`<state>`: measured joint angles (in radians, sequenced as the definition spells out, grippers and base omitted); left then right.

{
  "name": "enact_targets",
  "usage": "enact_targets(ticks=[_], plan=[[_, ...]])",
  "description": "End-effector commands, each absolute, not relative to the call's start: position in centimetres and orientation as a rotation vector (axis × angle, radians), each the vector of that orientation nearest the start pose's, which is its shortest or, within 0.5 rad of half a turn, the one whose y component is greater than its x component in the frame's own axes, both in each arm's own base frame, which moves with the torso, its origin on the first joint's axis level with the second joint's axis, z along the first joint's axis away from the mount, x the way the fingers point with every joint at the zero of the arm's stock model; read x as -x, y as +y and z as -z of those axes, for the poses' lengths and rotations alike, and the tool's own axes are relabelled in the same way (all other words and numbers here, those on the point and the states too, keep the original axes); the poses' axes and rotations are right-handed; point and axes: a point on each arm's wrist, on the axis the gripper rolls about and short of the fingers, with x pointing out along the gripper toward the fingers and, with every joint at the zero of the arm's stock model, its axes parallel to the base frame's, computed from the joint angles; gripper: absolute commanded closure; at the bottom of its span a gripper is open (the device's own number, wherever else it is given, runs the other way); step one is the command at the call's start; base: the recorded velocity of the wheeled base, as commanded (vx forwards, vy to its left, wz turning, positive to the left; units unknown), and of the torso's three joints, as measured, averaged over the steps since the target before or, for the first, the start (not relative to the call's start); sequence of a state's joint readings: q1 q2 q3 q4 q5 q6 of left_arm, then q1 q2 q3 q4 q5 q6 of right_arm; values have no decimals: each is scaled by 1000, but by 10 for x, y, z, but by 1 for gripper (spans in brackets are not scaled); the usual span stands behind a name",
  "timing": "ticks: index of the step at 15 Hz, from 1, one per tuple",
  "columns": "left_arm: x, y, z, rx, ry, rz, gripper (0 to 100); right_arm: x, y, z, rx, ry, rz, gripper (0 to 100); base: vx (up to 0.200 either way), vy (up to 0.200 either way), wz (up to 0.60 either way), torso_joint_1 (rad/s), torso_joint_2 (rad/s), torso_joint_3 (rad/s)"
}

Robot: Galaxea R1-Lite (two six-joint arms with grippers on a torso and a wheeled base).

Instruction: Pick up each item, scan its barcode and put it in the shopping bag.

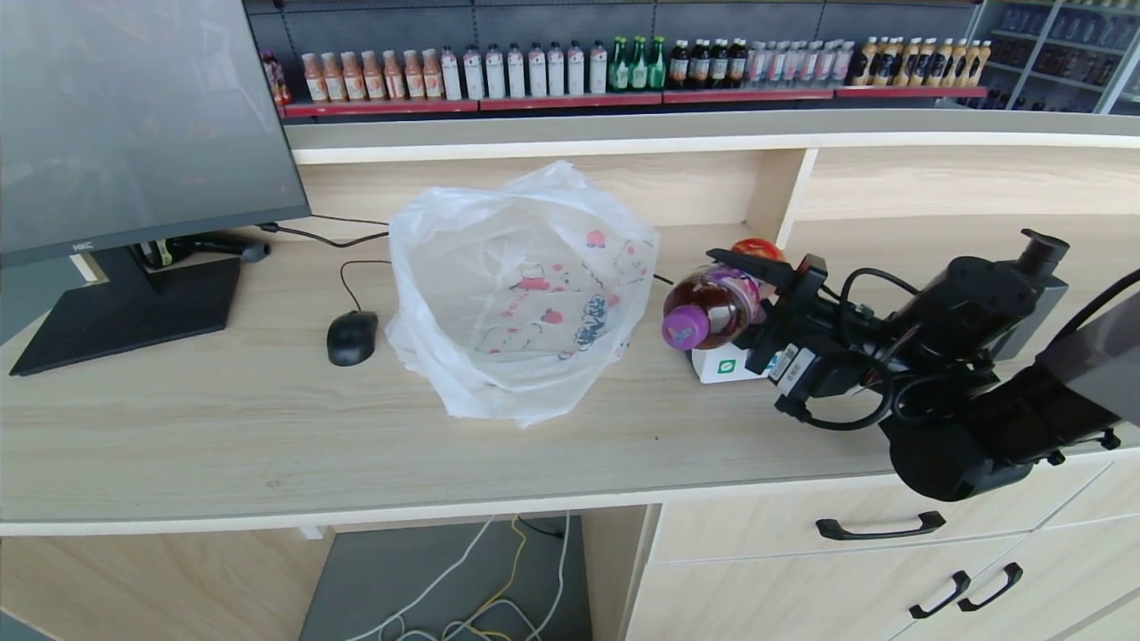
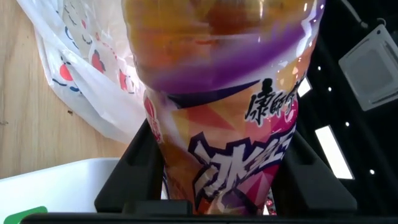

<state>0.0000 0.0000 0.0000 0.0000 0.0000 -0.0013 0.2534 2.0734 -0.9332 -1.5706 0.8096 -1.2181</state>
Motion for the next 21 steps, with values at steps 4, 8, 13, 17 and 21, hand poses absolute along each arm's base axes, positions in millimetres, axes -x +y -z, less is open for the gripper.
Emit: enact_targets(ticks=[4,8,13,17,21], plan=[[23,0,-75,2,0,0,0,-357,109,-175,1200,-1022,-655,100,0,0,0,0,0,0],[23,0,-75,2,0,0,0,-357,110,-175,1199,-1023,-656,100,0,0,0,0,0,0],[23,0,-75,2,0,0,0,-357,110,-174,1199,-1021,-655,100,0,0,0,0,0,0],[23,0,-75,2,0,0,0,-357,110,-174,1199,-1020,-654,100,0,0,0,0,0,0],[23,0,-75,2,0,0,0,-356,109,-178,1200,-1028,-650,100,0,0,0,0,0,0]])
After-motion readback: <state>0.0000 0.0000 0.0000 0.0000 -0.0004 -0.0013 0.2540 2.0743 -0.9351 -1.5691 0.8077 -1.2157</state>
